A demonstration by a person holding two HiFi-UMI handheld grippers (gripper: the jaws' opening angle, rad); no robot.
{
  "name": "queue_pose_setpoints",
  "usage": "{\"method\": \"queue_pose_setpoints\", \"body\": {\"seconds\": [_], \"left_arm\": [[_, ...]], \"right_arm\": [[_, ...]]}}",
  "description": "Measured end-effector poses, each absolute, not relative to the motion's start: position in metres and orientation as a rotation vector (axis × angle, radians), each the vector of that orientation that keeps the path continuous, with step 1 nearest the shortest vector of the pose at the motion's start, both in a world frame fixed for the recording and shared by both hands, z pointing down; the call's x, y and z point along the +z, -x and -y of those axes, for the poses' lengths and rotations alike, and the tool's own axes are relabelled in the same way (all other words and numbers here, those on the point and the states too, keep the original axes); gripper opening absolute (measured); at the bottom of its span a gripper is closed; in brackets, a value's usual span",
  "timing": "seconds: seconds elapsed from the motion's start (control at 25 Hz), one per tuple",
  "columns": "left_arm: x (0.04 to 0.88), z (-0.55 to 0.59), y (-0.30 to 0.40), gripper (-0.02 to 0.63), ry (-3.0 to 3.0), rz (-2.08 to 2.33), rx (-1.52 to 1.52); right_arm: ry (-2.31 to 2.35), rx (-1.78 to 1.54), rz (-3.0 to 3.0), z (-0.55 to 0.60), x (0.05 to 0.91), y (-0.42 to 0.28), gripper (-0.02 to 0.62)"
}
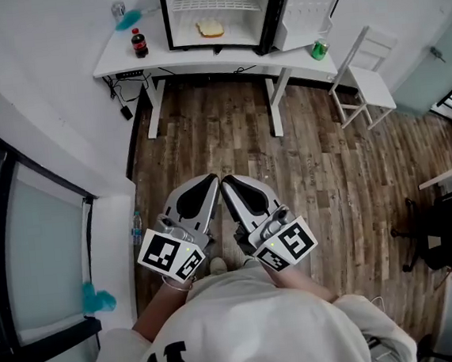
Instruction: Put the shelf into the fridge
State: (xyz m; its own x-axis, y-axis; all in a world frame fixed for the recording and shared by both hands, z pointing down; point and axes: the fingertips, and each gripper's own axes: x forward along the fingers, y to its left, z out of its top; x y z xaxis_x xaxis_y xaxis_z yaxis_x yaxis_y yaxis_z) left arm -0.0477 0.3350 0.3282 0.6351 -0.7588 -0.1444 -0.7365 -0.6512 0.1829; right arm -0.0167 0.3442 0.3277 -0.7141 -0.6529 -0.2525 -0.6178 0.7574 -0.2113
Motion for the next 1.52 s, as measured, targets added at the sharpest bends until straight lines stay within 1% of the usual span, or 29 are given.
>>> {"method": "queue_pose_setpoints", "body": {"seconds": [0.16,0.32,0.4,0.56,1.52], "left_arm": [[0.319,-0.338,0.044,0.006,-2.737,1.276,-0.337],[0.329,-0.340,0.034,0.006,-2.678,1.258,-0.364],[0.330,-0.341,0.029,0.006,-2.678,1.260,-0.356],[0.327,-0.342,0.028,0.006,-2.687,1.277,-0.359],[0.330,-0.333,0.035,0.006,-2.697,1.243,-0.358]], "right_arm": [[0.987,-0.134,-2.646,-0.353,0.319,0.009,0.043],[0.982,-0.186,-2.664,-0.354,0.327,-0.004,0.043],[0.996,-0.159,-2.688,-0.356,0.329,-0.008,0.043],[1.020,-0.088,-2.738,-0.358,0.331,-0.006,0.043],[1.035,-0.047,-2.708,-0.350,0.324,0.003,0.043]]}}
